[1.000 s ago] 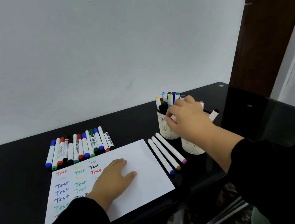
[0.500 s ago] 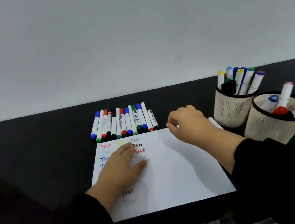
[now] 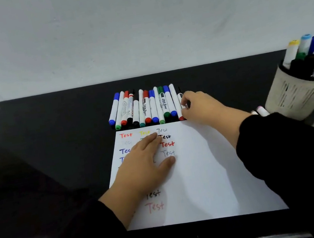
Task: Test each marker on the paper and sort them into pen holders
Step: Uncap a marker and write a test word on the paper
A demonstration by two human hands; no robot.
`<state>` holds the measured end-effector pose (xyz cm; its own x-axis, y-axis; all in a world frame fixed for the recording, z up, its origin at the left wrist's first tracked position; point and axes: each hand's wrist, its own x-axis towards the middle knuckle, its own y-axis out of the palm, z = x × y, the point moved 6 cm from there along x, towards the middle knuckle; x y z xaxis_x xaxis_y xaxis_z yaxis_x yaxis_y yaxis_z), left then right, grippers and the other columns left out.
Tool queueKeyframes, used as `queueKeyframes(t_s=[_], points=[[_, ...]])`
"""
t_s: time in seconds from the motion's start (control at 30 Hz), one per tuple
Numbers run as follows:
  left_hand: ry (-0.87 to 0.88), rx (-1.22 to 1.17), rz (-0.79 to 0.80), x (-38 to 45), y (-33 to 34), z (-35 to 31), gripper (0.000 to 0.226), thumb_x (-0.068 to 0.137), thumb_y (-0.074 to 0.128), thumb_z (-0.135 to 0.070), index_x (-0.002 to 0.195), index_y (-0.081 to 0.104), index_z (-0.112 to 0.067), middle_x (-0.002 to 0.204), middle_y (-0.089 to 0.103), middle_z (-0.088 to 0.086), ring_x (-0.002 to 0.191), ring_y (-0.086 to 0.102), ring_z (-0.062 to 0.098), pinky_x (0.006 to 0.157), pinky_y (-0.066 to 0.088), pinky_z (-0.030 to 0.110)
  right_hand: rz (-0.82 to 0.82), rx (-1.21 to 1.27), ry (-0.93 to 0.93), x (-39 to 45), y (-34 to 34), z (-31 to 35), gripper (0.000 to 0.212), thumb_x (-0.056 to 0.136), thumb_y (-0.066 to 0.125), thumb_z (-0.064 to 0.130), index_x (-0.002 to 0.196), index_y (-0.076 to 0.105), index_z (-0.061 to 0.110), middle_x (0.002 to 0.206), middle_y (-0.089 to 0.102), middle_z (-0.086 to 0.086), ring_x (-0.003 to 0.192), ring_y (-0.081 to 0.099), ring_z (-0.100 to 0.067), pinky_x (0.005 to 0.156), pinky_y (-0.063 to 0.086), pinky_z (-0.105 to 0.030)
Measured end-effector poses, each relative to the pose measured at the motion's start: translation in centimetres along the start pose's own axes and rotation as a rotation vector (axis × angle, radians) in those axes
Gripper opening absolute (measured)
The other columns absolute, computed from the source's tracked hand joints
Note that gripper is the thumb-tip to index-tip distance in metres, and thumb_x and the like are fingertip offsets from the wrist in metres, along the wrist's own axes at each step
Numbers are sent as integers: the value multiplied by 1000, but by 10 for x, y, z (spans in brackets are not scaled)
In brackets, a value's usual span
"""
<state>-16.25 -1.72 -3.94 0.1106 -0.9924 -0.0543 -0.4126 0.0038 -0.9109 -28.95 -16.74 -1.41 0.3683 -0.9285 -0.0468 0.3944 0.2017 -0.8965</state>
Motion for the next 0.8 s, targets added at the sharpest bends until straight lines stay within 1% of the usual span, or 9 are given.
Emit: queueKeyframes(t_s=[0.07, 0.13, 0.23, 0.33, 0.4, 0.5, 0.53, 0.67, 0.8], points=[[3, -4, -8, 0, 1, 1, 66, 88, 43, -58, 147, 22, -35, 152, 13, -25, 139, 15, 1, 111, 17, 25, 11, 10, 24, 3, 0, 2, 22, 89, 56, 17, 110, 50, 15, 100, 54, -4, 83, 52, -19, 66, 42, -29], [6, -15, -20, -1, 1, 1, 65, 89, 44, -57, 146, 24, -34, 151, 14, -25, 139, 15, 0, 111, 17, 24, 28, 31, 58, 5, -2, 3, 25, 87, 59, 14, 110, 49, 13, 92, 52, -1, 82, 51, -18, 66, 43, -28], [3, -33, -29, -2, 0, 2, 64, 89, 46, -55, 146, 26, -34, 151, 15, -26, 138, 15, 0, 110, 17, 22, 29, 93, 102, 6, -4, 3, 25, 86, 61, 15, 107, 48, 14, 82, 47, 3, 78, 49, -15, 58, 40, -25], [4, -37, -21, -2, 0, 1, 64, 89, 46, -54, 146, 26, -33, 151, 16, -25, 138, 15, 0, 110, 17, 21, -26, 244, 146, 2, -9, 0, 23, 87, 60, 17, 105, 48, 18, 82, 48, 5, 73, 49, -11, 57, 39, -24], [6, -36, -12, -2, 0, 1, 64, 89, 46, -54, 146, 26, -33, 151, 16, -25, 138, 15, 0, 109, 15, 20, -71, 372, 177, -6, -13, -1, 19, 88, 59, 19, 103, 49, 21, 84, 51, 4, 71, 50, -9, 58, 41, -23], [4, -44, 18, -2, -1, 2, 61, 91, 44, -53, 146, 26, -32, 152, 17, -22, 138, 16, 2, 109, 16, 21, -166, 555, 214, -28, -21, -2, 9, 89, 53, 16, 96, 53, 21, 84, 54, 2, 71, 50, -10, 66, 47, -29], [1, -51, 29, -2, -2, 1, 60, 92, 43, -52, 146, 26, -32, 152, 18, -21, 138, 17, 3, 109, 18, 22, -201, 607, 225, -40, -24, -3, 9, 89, 50, 14, 95, 55, 19, 82, 54, 2, 70, 49, -11, 66, 47, -29], [-47, -119, 20, -3, -16, -5, 60, 92, 44, -50, 146, 24, -33, 153, 19, -16, 139, 19, 5, 109, 24, 29, -289, 798, 272, -85, -28, -3, 18, 89, 42, 11, 89, 60, 11, 70, 50, 1, 59, 41, -12, 51, 35, -24], [-14, -191, -47, -21, -30, -19, 63, 91, 47, -51, 146, 20, -36, 153, 20, -15, 140, 19, 6, 110, 23, 32, -298, 903, 326, -126, -25, -1, 22, 86, 44, 11, 80, 65, 7, 63, 49, -3, 55, 36, -14, 48, 29, -25]])
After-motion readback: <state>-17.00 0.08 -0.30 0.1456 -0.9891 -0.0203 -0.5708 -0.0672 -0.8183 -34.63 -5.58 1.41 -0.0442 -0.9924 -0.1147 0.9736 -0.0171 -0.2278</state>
